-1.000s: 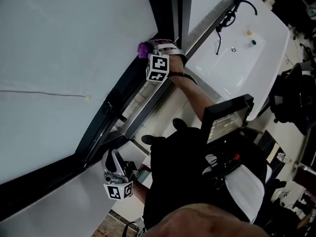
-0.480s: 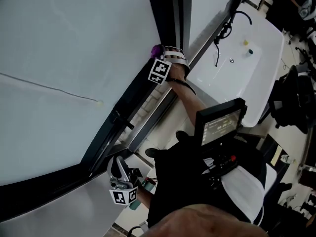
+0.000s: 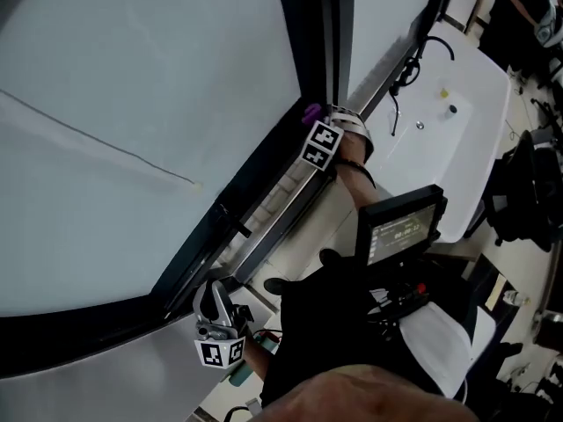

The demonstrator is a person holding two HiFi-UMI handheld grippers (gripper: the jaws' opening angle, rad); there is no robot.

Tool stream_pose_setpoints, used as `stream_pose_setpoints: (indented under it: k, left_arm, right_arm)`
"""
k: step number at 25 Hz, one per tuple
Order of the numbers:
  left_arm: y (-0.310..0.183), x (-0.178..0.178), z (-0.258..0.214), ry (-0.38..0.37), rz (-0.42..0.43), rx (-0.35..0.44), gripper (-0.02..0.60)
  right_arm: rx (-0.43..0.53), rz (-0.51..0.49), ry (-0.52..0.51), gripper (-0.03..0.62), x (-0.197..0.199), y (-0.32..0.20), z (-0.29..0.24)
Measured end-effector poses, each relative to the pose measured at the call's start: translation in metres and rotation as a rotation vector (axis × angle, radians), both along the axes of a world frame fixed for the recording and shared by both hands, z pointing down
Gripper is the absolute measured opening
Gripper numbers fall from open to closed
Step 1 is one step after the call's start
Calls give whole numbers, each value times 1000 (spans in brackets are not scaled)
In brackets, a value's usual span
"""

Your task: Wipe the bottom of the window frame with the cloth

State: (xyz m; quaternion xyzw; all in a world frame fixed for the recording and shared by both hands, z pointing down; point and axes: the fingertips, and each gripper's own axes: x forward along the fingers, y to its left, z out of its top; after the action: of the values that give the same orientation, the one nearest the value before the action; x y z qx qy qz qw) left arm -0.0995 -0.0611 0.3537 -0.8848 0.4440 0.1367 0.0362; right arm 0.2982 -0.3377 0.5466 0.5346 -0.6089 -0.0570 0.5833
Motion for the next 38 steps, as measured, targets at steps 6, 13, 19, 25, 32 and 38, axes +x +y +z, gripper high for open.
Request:
stream_pose_setpoints:
  k: [6, 13, 19, 25, 32, 38]
  left_arm:
    - [4, 18, -7, -10, -21, -45, 3]
    - [7, 47, -16, -34, 9, -26, 3]
    - [44, 42, -46, -86, -96, -2, 3]
    - [51, 15, -64, -49, -55, 39, 3]
    - [57, -22, -65, 37, 93, 97, 3]
    - [95, -75, -55, 65, 123, 110, 3]
  right_arm:
    - [142, -106, -801, 74, 12, 134, -35]
    - [519, -445, -1652, 74, -10, 172, -148]
    - [643, -643, -1952, 74, -8, 182, -191]
    - [631, -655, -1925, 74, -57, 190, -216]
    - [626, -557, -1860, 73, -98, 237, -230]
    - [655, -593, -1782, 72, -158, 280, -252]
